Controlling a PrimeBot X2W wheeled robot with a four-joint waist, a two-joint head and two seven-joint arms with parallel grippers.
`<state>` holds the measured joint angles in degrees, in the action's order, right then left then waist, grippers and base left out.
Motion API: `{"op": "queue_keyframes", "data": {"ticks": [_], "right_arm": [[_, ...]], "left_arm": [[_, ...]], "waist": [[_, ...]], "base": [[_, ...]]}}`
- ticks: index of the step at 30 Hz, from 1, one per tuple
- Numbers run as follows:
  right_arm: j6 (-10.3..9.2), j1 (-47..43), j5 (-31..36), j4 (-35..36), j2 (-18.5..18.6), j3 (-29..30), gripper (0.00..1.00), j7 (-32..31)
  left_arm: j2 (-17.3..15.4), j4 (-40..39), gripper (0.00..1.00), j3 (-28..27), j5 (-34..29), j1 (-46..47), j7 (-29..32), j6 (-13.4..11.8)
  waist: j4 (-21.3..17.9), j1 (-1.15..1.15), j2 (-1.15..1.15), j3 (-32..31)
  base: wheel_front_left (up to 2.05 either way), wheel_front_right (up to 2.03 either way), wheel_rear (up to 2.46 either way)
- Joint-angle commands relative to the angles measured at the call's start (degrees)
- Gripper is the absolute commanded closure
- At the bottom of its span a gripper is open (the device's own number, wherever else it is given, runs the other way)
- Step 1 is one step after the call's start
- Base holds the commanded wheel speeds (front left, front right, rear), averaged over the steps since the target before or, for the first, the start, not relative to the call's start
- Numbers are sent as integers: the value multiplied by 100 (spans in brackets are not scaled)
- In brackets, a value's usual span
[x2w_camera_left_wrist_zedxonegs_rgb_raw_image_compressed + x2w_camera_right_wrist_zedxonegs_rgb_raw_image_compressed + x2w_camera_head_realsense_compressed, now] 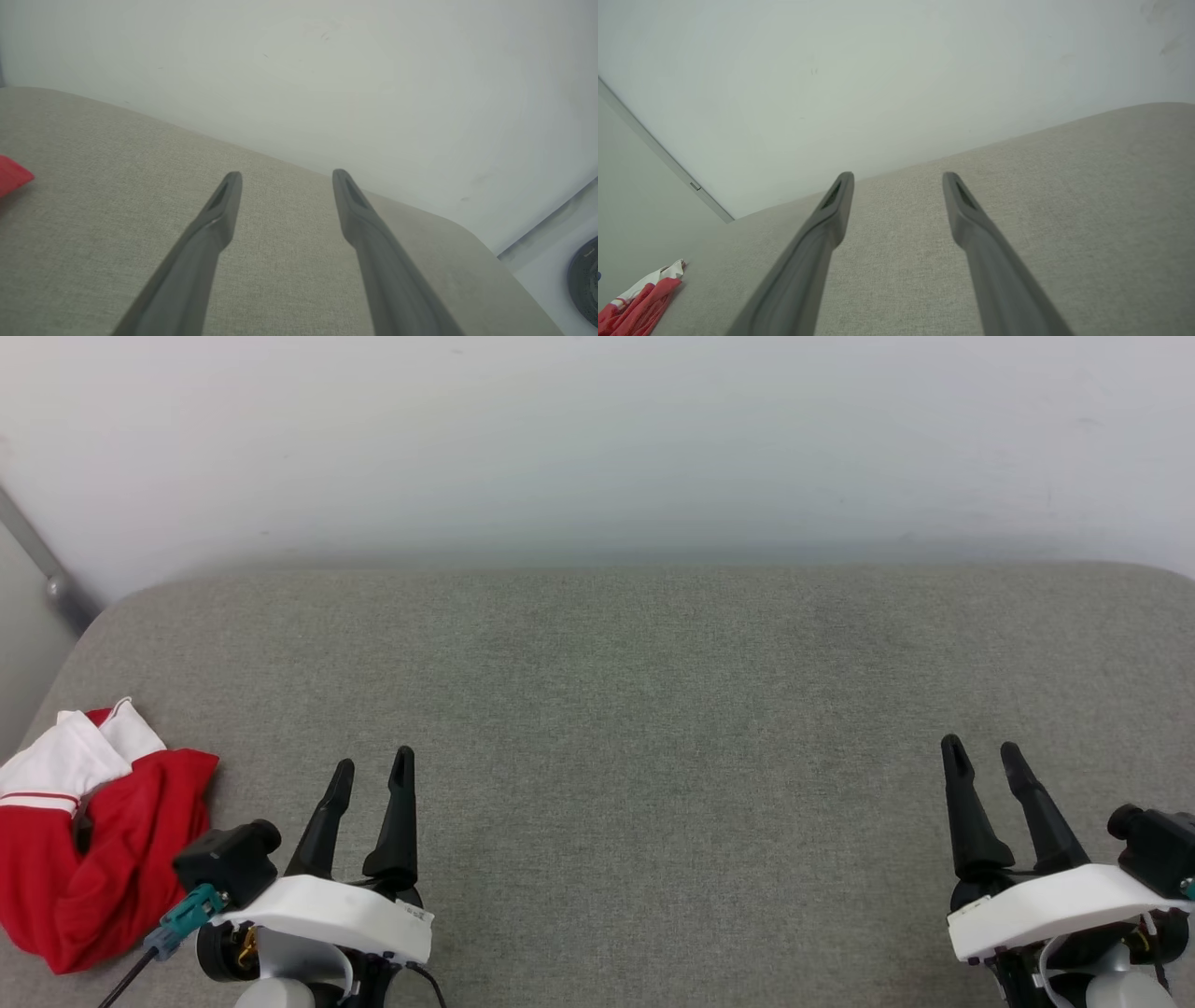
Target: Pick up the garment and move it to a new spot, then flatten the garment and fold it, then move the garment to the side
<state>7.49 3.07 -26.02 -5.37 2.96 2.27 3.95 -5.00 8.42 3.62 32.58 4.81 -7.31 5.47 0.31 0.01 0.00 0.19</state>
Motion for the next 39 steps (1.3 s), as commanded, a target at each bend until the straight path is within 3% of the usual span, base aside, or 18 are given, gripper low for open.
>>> {"op": "queue_keyframes", "data": {"ticks": [1,18,39], "right_arm": [[0,3,212,106,-6,-4,0,27],[0,-125,1252,256,-8,29,0,42],[0,-185,2068,301,-11,2,0,154]], "left_arm": [[-58,-43,0,45,-213,86,-63,-28],[-142,73,0,202,-1155,91,-312,-137],[-107,170,0,299,-1955,103,-565,-36]], "waist": [[-1,0,0,-4],[-8,0,0,-18],[-14,0,0,-66]], "base": [[0,0,0],[0,0,0],[0,0,0]]}}
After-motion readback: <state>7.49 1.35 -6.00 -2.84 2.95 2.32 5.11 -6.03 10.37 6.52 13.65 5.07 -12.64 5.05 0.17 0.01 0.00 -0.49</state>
